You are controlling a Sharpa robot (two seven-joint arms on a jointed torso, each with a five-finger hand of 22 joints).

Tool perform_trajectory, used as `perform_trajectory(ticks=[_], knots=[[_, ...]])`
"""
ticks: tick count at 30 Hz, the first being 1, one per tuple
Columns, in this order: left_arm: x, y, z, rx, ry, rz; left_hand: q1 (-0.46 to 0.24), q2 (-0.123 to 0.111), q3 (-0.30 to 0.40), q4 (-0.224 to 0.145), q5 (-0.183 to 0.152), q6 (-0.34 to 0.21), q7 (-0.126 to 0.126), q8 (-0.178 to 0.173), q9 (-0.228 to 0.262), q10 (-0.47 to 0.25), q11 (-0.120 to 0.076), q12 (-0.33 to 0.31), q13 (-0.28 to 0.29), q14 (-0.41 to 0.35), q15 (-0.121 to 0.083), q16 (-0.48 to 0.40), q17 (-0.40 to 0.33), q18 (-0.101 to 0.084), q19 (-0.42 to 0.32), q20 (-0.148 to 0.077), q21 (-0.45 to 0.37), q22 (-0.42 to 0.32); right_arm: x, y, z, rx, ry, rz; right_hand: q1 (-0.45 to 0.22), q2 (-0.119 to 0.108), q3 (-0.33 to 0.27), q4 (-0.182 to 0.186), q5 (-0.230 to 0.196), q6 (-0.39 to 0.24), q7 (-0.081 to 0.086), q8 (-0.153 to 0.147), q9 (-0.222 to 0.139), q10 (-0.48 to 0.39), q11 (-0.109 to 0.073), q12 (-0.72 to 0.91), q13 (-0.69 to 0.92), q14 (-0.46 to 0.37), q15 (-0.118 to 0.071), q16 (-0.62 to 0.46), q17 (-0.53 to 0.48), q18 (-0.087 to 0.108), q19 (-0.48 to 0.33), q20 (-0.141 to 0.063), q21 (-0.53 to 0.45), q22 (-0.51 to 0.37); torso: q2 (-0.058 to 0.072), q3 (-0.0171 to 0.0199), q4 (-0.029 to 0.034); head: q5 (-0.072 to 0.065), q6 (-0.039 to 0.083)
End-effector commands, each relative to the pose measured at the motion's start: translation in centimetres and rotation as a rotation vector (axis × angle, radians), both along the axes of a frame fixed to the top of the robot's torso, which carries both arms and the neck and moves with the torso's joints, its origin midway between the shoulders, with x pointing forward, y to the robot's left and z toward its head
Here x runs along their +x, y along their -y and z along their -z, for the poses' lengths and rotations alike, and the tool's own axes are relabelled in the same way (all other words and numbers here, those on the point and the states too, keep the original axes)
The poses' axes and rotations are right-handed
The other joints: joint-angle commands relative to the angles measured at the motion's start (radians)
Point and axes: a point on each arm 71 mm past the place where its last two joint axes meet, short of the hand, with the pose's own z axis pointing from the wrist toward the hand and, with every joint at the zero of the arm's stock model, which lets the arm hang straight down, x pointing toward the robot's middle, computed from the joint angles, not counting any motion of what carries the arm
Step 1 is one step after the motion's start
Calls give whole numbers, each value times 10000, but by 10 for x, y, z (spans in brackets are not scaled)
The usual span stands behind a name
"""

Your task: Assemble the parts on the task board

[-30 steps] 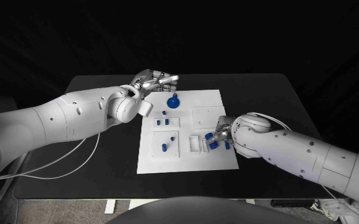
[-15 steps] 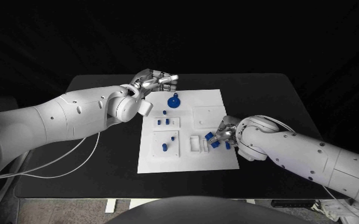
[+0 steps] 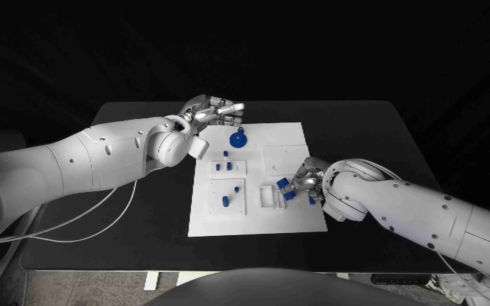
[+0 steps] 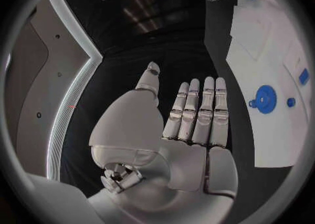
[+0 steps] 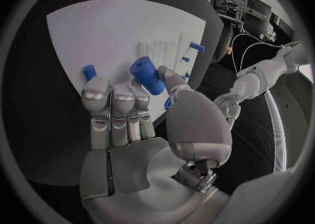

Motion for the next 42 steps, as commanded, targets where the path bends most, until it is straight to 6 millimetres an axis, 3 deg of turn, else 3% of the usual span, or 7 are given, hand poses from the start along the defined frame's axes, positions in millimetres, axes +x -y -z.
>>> perform_trajectory(ticks=[1, 10, 15, 37, 39, 42], knots=[[-1, 3, 0, -197, 7, 328, -18, -19, 33, -41, 66, -66, 27, -27, 9, -67, -19, -14, -7, -65, -29, -52, -12, -143, -68, -2, 10, -14, -2, -8, -2, 356, 5, -248, -4, -53, -2, 75, 63, 76, -15, 33, -1, 21, -20, -81, -17, -8, -63, -56, 3, -26, 404, -49, 6, 1040, -3, -8, 2, -4, 8], [-1, 4, 0, -208, -8, 374, -26, -18, 44, -22, 64, -84, 36, -28, 8, -86, -12, -12, -6, -82, -24, -52, -12, -129, -69, 6, 13, -13, -6, -24, -4, 356, -131, -782, 55, -6, -235, 238, -279, 99, -27, 31, -10, 27, -22, -77, -24, -2, -64, -78, 13, -28, 405, -49, -16, 1040, 3, -22, 12, -15, 6], [-1, 4, 0, -209, -15, 383, -26, -18, 44, -22, 64, -84, 36, -28, 8, -86, -12, -12, -6, -82, -24, -52, -12, -129, -69, 6, 13, -13, -7, -31, -1, 210, -299, -1046, 67, 28, -308, 292, -413, 110, -32, 33, -13, 24, -17, -72, -24, -3, -59, -71, 33, -34, 404, -46, -12, 1043, 8, -11, 14, 0, -1], [0, 3, 0, -187, 3, 300, -88, 59, 14, -20, 72, -56, 60, -24, 10, -58, 3, -12, -6, 22, -54, -50, -9, -154, -72, -15, 17, -12, -7, -39, 5, -544, -448, -1451, -275, 148, -460, 633, -463, 126, -51, 32, -12, 27, -17, -112, -60, -3, -54, -32, 120, -42, 403, -41, 41, 1055, 8, -2, 6, 27, 3], [0, 3, 0, -202, -6, 290, -172, 60, -13, 43, 40, -60, 61, -25, 9, -62, 4, -12, -6, 24, -54, -49, -8, -158, -74, -16, 16, -12, -7, -39, 5, -546, -466, -1452, -340, 142, -480, 688, -617, 121, -51, 33, -10, 33, -18, -113, -66, -4, -55, -35, 126, -42, 401, -42, 34, 1053, 6, -4, 5, 28, -2], [0, 2, 0, -218, -23, 279, -303, -29, -90, 408, -45, -81, 71, -22, 11, -76, 12, -11, -6, 24, -56, -49, -8, -170, -81, -22, 16, -12, -6, -39, 6, -527, -512, -1430, -474, 95, -572, 911, -1394, 134, -44, 35, 9, 42, -7, -131, -87, -4, -44, -42, 137, -41, 400, -35, 26, 1051, 8, -4, 1, 36, -8]])
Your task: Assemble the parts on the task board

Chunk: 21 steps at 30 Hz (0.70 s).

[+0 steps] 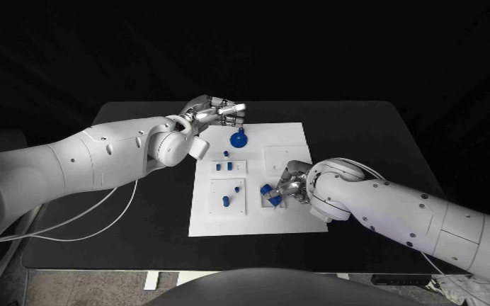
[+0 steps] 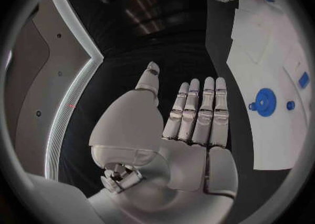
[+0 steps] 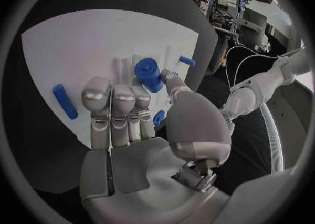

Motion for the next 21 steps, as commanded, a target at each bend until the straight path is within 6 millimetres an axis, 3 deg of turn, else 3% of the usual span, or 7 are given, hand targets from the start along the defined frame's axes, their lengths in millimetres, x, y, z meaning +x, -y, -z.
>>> perform_trajectory(ticks=[1, 10, 21], knots=[[0, 2, 0, -141, 13, 96, -55, -105, 19, 335, -96, -51, 33, -16, 14, -81, 10, -8, -6, 66, -21, -52, -11, -173, -83, -24, 17, -13, -1, -1, 2, -215, -154, -214, -153, -34, -70, 277, -613, 88, 16, 37, 32, 38, -2, -85, -34, -2, -45, 5, 13, -38, 397, -33, 10, 1044, 3, 0, -4, 7, -11], [0, 1, 0, -134, -18, 79, -126, -91, -7, 395, -98, -52, 46, -23, 11, -87, 22, -10, -5, 57, -21, -49, -9, -175, -84, -24, 16, -13, -1, -3, 3, -154, -225, -227, -140, -444, -18, 1602, -2031, 54, 23, 45, 195, 35, 20, -107, -96, 11, -44, -31, 59, -33, 402, -26, 7, 1046, 5, 2, 0, 10, -7], [0, 0, 0, -87, -58, 19, -118, -69, -5, 405, -70, -54, 53, -24, 11, -88, 31, -12, -6, 51, -20, -50, -9, -179, -87, -25, 16, -13, -3, -4, 2, -35, -272, -289, -190, -745, -120, 2470, -2768, 5, 29, 42, 320, 30, 23, -101, -113, 16, -47, -39, 111, -33, 400, -35, 3, 1044, 4, 4, 5, 25, -22]])
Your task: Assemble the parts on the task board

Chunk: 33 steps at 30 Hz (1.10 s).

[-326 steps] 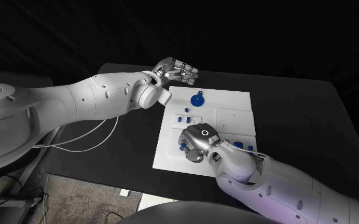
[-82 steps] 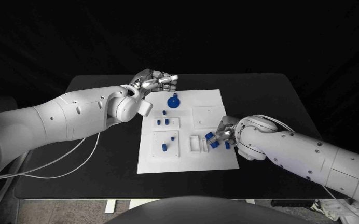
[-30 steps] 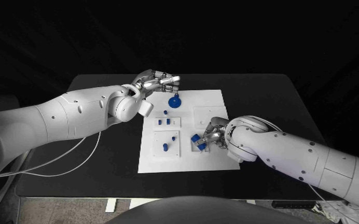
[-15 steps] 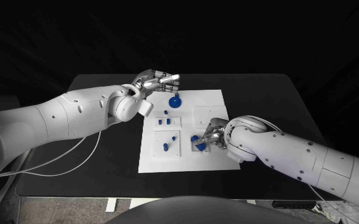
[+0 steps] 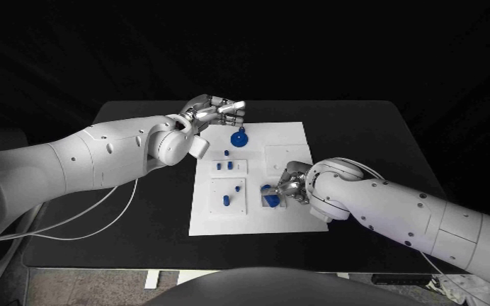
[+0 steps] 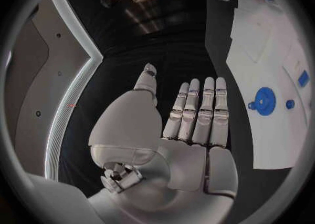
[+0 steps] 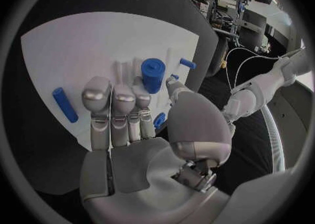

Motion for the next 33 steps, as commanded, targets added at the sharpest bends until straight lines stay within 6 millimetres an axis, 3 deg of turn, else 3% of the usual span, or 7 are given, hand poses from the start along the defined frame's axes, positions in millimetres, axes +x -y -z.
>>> perform_trajectory(ticks=[1, 6, 13, 18, 22, 25, 33], knots=[[0, 1, 0, -100, -31, 43, -58, -2, 12, 55, -8, -19, 23, -24, 10, -51, 0, -12, -6, 43, -19, -50, -9, -178, -52, 14, 15, -13, -2, -2, 0, 53, -112, -189, -5, -68, -95, 153, -83, -63, 40, 2, 17, 30, 26, -49, -12, 15, -52, -48, 12, -32, 400, -36, 13, 1047, -1, 1, 4, 0, -1], [0, 0, 0, -78, -42, 11, -59, 1, 8, 49, -9, -19, 30, -25, 10, -49, 7, -11, -6, 31, -17, -49, -9, -178, -54, 15, 15, -13, -5, -2, -2, 137, -90, -241, -85, 262, -815, -21, 146, -84, 44, 1, 44, 31, 25, -43, -11, 21, -44, -49, 31, -32, 404, -31, 14, 1047, -3, 1, -1, 11, -10], [0, -2, 0, -90, -58, -3, -74, -10, 8, 78, -23, -15, 35, -24, 10, -50, 15, -12, -6, 22, -14, -49, -9, -176, -61, 18, 14, -13, -10, 3, -5, 176, -149, -370, -146, 325, -855, -96, 132, -25, 23, 3, 91, 78, 15, 45, 31, 30, -43, 55, 135, -33, 412, -28, 90, 1063, -10, -3, -13, 29, -16], [0, -2, 0, -112, -67, -13, -120, -137, 76, 365, -308, -25, 32, -24, 10, -62, 11, -13, -6, 6, -10, -49, -9, -180, -76, 22, 13, -14, -13, 8, -7, 150, -148, -380, -156, 339, -856, -98, 130, -13, 19, 4, 96, 93, 13, 78, 49, 39, -40, 89, 166, -35, 414, -26, 109, 1067, -8, 3, -7, 40, -17], [0, -3, 0, -111, -77, -28, -120, -138, 75, 370, -312, -25, 33, -24, 11, -62, 12, -13, -6, 5, -9, -49, -9, -180, -77, 22, 13, -14, -15, 12, -6, -22, -76, -483, 21, 433, -817, -589, 130, 10, 17, 1, 117, 105, 12, 126, 89, 38, -39, 120, 218, -33, 409, -23, 135, 1065, -2, 5, -1, 49, -4], [0, -4, 0, -99, -89, -47, -120, -141, 72, 382, -323, -25, 35, -23, 11, -62, 14, -12, -6, 2, -8, -49, -9, -181, -79, 23, 12, -14, -17, 15, -5, -117, -81, -636, 209, 211, -295, -770, -255, 84, 7, 0, 111, 143, 6, 211, 133, 44, -33, 184, 288, -33, 411, -18, 209, 1080, 3, 6, 5, 59, 4], [0, -5, 1, -76, -116, -73, -120, -141, 72, 382, -323, -25, 35, -23, 11, -62, 14, -12, -6, 2, -8, -49, -9, -181, -79, 23, 12, -14, -25, 19, -3, -171, -259, -894, 531, 196, -86, -1284, -331, 171, 3, -5, 73, 152, 3, 259, 156, 51, -28, 187, 310, -32, 399, -7, 232, 1078, -3, 11, -11, 103, 39]])
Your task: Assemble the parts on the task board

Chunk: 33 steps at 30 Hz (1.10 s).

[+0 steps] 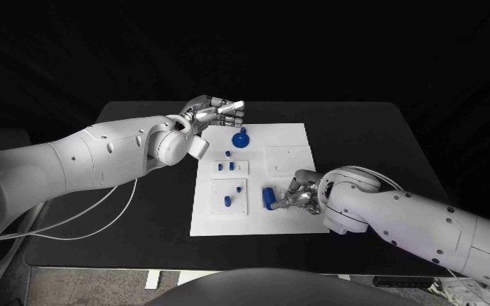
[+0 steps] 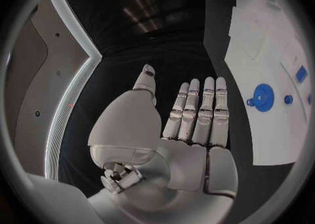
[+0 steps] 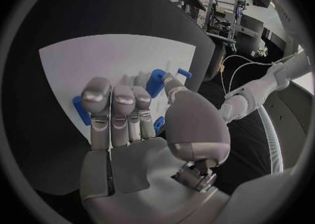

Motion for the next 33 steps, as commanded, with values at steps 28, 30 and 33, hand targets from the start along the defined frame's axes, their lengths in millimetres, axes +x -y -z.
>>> perform_trajectory(ticks=[28, 30, 33], knots=[[1, 4, 2, -88, -177, 115, -81, 97, -20, 53, -18, -31, 56, -25, 10, -67, 31, -12, -6, 6, -9, -49, -9, -179, -73, 20, 19, -11, 2, -6, 10, -247, -66, -64, -1311, 1158, 1395, -612, -338, 130, -57, 0, -118, 92, -18, 17, -3, 64, -48, 43, 45, -68, 409, -34, 106, 1084, 3, -6, 5, -71, -84], [1, 4, 2, -86, -187, 121, -82, 134, -25, 29, -17, -34, 54, -24, 11, -70, 29, -13, -6, 10, -10, -48, -9, -176, -68, 20, 22, -11, 2, -8, 10, -277, -123, -131, -1255, 1143, 1455, -744, -320, 137, -59, -1, -116, 90, -17, 18, -2, 65, -45, 40, 42, -66, 406, -29, 81, 1077, 3, -11, 4, -71, -79], [1, 5, 2, -72, -211, 118, -94, 175, -53, -37, -16, -29, 52, -21, 12, -71, 29, -12, -6, 12, -10, -48, -9, -169, -58, 19, 26, -10, 1, -9, 11, -336, -217, -235, -1040, 1028, 1485, -1216, 342, 139, -71, 1, -111, 79, -18, 19, -2, 65, -48, 31, 29, -66, 404, -26, 82, 1079, 2, -13, 3, -57, -96]])
